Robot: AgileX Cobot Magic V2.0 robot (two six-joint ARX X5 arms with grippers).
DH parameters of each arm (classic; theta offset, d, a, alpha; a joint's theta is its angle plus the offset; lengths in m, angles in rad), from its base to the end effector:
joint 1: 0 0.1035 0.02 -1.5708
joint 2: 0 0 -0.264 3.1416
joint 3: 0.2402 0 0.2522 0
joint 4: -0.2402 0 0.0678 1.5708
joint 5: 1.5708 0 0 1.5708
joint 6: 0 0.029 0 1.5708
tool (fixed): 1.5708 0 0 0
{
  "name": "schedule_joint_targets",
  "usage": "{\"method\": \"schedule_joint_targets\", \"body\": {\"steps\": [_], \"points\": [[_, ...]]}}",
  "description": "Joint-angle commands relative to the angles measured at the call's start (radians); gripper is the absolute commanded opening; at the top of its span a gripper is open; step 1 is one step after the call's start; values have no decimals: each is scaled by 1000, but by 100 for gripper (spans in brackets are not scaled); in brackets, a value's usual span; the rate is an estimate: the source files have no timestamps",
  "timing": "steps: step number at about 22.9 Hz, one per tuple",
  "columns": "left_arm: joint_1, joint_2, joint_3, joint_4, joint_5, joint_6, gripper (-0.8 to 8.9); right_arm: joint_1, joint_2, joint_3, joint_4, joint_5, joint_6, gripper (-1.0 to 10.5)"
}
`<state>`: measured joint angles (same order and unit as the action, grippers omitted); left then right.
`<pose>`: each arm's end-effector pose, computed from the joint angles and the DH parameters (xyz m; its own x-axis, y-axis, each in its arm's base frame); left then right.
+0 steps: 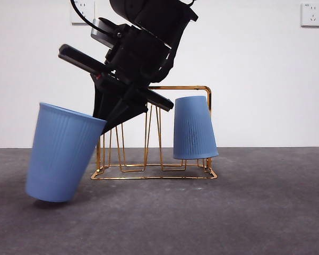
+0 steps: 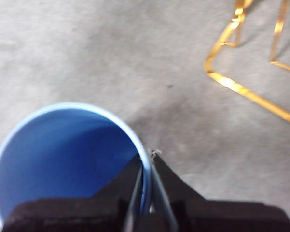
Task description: Pick up cup 1,put cup 1 in the cup rack,pick up cup 2,put cup 2 in the cup rack
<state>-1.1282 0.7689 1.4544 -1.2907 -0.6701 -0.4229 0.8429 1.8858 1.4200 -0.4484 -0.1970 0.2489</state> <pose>0.0404 -0.0432 0.4371 0.8373 -0.3165 -0.4459 0.3464 0.9380 -0.0153 0.2661 0.3071 0.2219 0.2521 0.5771 -0.7768 -0.6568 0.6916 0.3006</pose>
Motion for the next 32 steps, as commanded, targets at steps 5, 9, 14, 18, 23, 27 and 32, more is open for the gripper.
{"method": "schedule_joint_targets", "body": {"steps": [5, 9, 14, 18, 23, 27, 32], "points": [[-37, -6, -4, 129, 25, 1, 501, 2, -161, -4, 16, -13, -26, -12], [-63, -9, -4, 275, 34, 63, 501, 0, -343, -4, 32, 10, -53, -12], [-73, -9, -4, 477, 122, 147, 501, -2, -610, -4, 34, 135, -144, -13], [-73, -9, -4, 658, 249, 203, 502, -20, -798, -4, 62, 162, -177, -12], [-73, 4, -4, 932, 570, 254, 503, -21, -989, -4, 196, 153, -212, -12], [-73, 35, -4, 1087, 727, 271, 503, -21, -1076, -4, 320, 79, -231, -12], [-73, 111, -4, 1246, 858, 269, 503, -18, -1133, -4, 455, -64, -206, -12]]}}
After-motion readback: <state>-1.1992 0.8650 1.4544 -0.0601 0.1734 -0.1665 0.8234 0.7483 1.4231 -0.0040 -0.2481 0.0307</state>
